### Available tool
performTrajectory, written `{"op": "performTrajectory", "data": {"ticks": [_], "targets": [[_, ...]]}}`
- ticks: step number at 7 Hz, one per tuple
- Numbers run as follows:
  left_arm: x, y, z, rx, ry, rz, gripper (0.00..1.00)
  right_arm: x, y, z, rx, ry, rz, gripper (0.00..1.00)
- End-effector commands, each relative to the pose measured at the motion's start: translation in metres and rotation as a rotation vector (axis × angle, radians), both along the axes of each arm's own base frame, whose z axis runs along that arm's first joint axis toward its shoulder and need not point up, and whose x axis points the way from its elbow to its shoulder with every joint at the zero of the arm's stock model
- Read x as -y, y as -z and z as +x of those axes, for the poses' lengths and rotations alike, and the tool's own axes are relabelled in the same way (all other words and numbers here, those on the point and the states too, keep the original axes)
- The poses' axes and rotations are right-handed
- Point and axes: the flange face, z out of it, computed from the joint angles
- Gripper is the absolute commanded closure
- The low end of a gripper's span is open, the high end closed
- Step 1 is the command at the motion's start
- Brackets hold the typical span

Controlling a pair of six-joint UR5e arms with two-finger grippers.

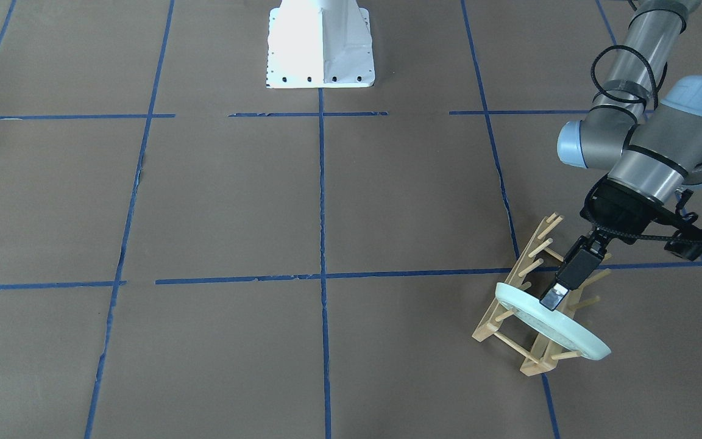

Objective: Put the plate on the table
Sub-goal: 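Close the left gripper on the green plate's rim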

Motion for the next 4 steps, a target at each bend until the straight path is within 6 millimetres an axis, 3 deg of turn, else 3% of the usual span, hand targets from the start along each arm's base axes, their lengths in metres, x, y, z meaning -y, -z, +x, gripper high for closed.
{"op": "performTrajectory", "data": {"ticks": [1,3,4], "targets": [[0.0031,-0.0005,0.0019,0.016,-0.001,0.012,0.59,0.0,0.0,0.0,0.0,0.0,0.0,0.0],[0.0046,-0.0028,0.0017,0.036,-0.001,0.019,0.69,0.0,0.0,0.0,0.0,0.0,0.0,0.0],[0.0047,-0.0017,0.0019,0.035,-0.002,0.02,0.79,0.0,0.0,0.0,0.0,0.0,0.0,0.0]]}}
